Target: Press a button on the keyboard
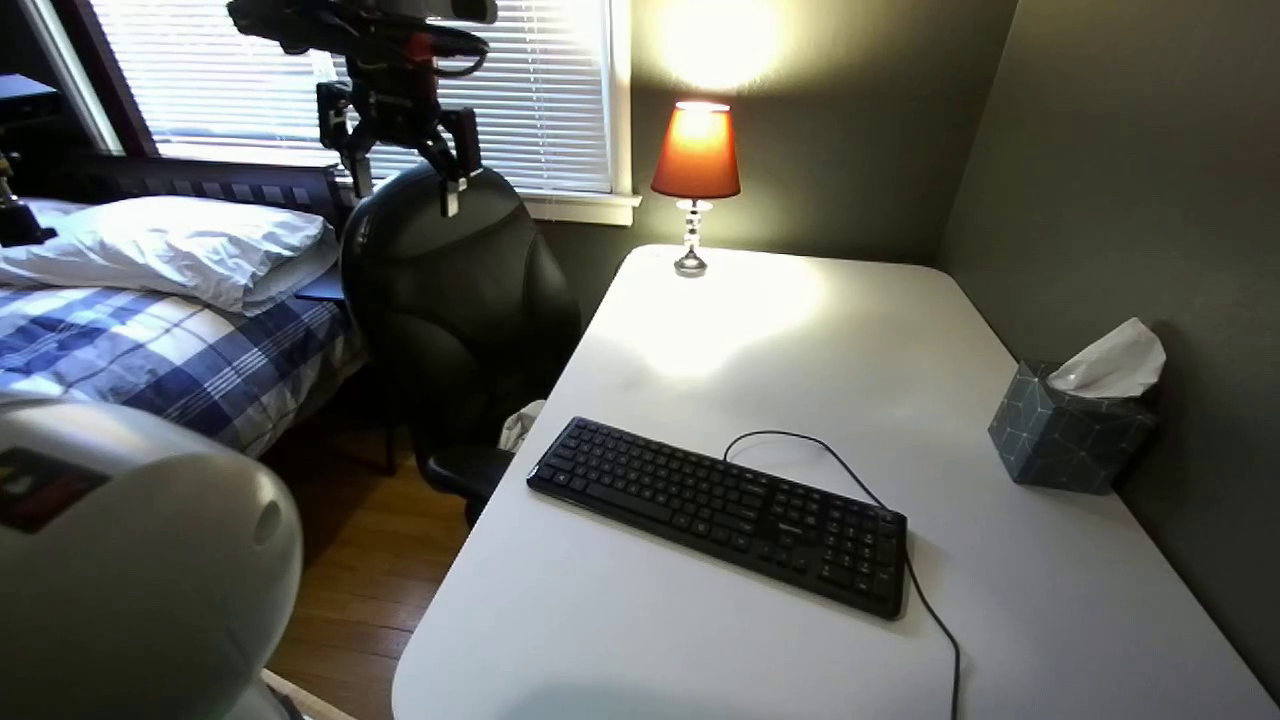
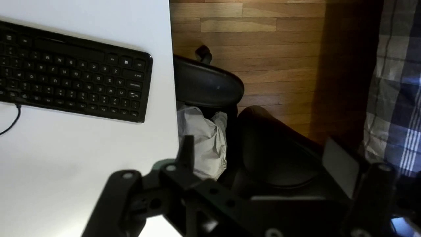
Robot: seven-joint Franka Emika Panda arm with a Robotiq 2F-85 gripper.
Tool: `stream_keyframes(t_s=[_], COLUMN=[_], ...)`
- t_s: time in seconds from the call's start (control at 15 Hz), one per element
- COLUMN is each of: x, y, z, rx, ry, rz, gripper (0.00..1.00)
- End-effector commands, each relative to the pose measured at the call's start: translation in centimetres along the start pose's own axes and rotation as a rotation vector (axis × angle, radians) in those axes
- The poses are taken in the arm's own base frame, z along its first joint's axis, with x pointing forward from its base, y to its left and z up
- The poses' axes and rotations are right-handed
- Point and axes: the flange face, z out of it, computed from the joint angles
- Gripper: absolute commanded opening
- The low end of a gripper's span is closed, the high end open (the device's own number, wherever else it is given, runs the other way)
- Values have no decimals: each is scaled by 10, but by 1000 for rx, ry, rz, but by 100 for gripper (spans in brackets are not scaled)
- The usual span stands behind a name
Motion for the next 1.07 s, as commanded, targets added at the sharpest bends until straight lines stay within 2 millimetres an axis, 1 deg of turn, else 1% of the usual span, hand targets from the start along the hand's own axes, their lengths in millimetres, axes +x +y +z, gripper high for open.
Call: stream_keyframes(t_s=[0.0,0.4,0.73,1.0], x=[-7,-13,-30,-42], y=[29,78,107,135], z=[6,21,42,61], rx=[5,21,38,44], ry=[32,53,60,55], rz=[92,257,415,547], gripper=[100,100,100,100])
